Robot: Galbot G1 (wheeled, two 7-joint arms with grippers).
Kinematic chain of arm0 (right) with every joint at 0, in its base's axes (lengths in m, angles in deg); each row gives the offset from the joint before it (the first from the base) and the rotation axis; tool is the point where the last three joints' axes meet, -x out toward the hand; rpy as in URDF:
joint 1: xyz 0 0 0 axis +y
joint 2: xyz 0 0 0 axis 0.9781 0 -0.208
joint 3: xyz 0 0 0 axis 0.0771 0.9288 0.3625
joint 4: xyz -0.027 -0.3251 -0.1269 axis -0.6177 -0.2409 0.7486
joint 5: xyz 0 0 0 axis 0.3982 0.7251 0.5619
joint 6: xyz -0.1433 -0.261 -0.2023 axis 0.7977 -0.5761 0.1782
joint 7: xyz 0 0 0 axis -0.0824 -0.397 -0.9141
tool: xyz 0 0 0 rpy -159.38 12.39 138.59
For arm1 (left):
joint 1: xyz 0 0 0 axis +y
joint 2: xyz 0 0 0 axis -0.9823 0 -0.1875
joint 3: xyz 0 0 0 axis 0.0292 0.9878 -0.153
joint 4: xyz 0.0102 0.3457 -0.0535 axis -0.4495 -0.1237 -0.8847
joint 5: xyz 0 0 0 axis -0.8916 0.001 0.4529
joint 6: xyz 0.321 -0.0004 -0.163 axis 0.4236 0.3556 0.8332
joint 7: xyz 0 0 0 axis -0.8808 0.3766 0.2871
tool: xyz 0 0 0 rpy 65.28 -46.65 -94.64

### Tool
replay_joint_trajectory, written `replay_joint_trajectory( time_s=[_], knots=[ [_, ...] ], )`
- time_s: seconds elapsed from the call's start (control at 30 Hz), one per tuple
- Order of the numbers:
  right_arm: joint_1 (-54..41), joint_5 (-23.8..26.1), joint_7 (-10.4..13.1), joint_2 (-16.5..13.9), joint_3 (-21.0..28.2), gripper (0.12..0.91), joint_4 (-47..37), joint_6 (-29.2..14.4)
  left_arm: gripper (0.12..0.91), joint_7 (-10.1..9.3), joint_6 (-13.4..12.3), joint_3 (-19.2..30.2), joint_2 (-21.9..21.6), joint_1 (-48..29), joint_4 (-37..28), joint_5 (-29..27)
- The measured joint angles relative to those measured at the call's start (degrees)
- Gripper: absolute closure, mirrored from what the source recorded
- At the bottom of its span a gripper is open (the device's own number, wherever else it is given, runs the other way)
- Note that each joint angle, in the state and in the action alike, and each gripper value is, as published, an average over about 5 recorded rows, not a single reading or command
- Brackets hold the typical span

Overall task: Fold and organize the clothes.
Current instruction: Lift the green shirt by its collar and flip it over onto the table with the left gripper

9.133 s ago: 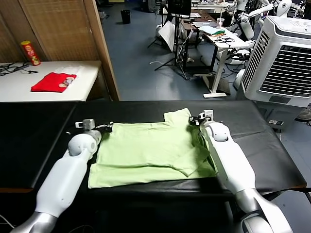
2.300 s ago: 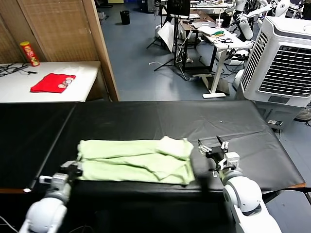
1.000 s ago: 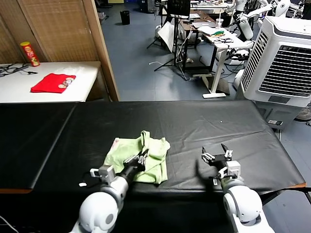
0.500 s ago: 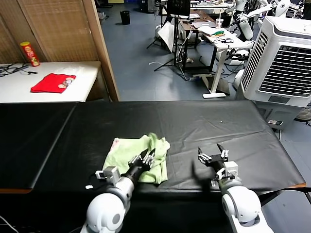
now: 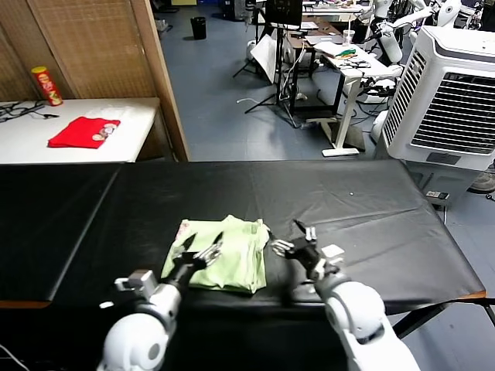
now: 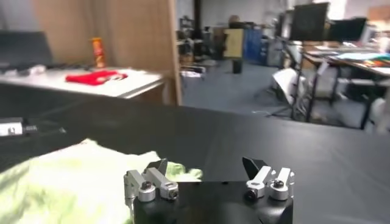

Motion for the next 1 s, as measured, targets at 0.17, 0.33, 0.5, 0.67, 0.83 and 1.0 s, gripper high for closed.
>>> replay_joint_trajectory(
  time_s=[0.17, 0.33, 0.5, 0.67, 0.83, 1.0],
  knots=[
    [0.4, 10.7, 2.0, 0.1, 2.7, 0.227, -2.4, 1.1, 0.232, 1.03, -0.6, -2.9, -1.2, -0.4, -1.8, -0.2],
    [1.1, 13.5, 3.8, 0.3, 2.7, 0.227, -2.5, 0.5, 0.232, 2.35, -1.8, -4.5, -1.6, -1.1, -4.4, 1.9],
    [2.3, 7.6, 4.5, 0.3, 1.3, 0.227, -0.3, -1.5, 0.232, 4.01, -2.1, -6.3, -2.3, -2.0, -8.0, 7.8],
    [3.8, 1.0, 4.1, -0.4, -0.5, 0.227, 3.2, -2.5, 0.232, 4.61, -0.6, -8.0, -2.7, -2.7, -11.5, 17.1],
    [5.3, -1.0, 3.9, -0.7, -1.8, 0.227, 5.7, -3.0, 0.232, 4.47, 1.6, -8.7, -2.3, -3.1, -13.4, 26.1],
    [6.1, -1.5, 3.8, -0.7, -2.3, 0.227, 6.7, -3.2, 0.279, 4.0, 2.2, -8.7, -1.7, -3.3, -14.1, 30.7]
  ],
)
